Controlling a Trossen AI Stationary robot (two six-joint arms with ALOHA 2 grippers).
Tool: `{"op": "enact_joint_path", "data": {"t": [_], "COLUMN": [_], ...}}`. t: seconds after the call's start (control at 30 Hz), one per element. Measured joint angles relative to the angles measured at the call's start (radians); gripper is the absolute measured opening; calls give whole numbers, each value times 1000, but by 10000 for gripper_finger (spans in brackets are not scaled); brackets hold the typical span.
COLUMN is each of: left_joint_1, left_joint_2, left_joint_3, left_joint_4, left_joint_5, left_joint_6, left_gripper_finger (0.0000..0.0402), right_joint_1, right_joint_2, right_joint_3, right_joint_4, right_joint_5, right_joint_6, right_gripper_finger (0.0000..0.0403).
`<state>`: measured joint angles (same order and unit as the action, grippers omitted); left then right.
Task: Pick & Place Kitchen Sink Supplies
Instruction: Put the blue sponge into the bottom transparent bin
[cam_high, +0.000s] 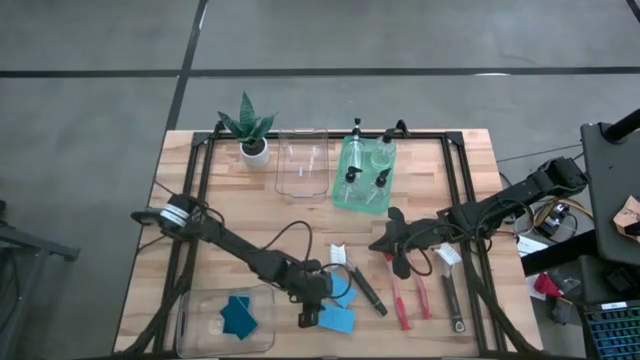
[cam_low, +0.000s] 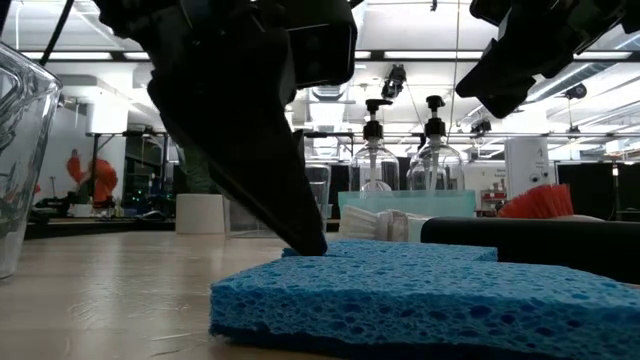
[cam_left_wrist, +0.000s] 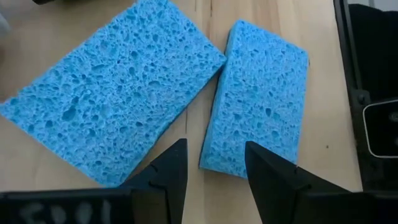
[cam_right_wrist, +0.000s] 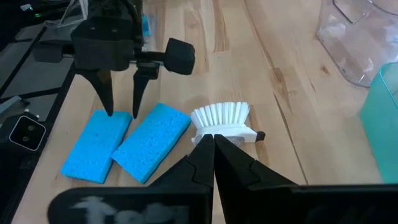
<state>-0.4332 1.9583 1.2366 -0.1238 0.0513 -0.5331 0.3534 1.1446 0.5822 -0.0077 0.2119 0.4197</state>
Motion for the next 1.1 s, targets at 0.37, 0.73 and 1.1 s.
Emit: {"op": "enact_joint_path", "data": {"t": [0.37, 0.73, 1.1], "left_joint_1": [1, 1, 1], "left_joint_2": [36, 66, 27], "left_joint_3": [0, 2, -2], "left_joint_4": [53, 51, 20], "left_joint_5": [55, 59, 66], "left_joint_6": [-12, -14, 9], "left_gripper_finger": [147, 77, 2], "right_joint_1": [0, 0, 0], "right_joint_2": [-1, -1, -1], "right_joint_3": [-20, -22, -22], "right_joint_4": [13, 18, 19], "right_joint_5": [0, 0, 0], "right_joint_6": [26, 25, 25], "right_gripper_finger": [8, 8, 8]}}
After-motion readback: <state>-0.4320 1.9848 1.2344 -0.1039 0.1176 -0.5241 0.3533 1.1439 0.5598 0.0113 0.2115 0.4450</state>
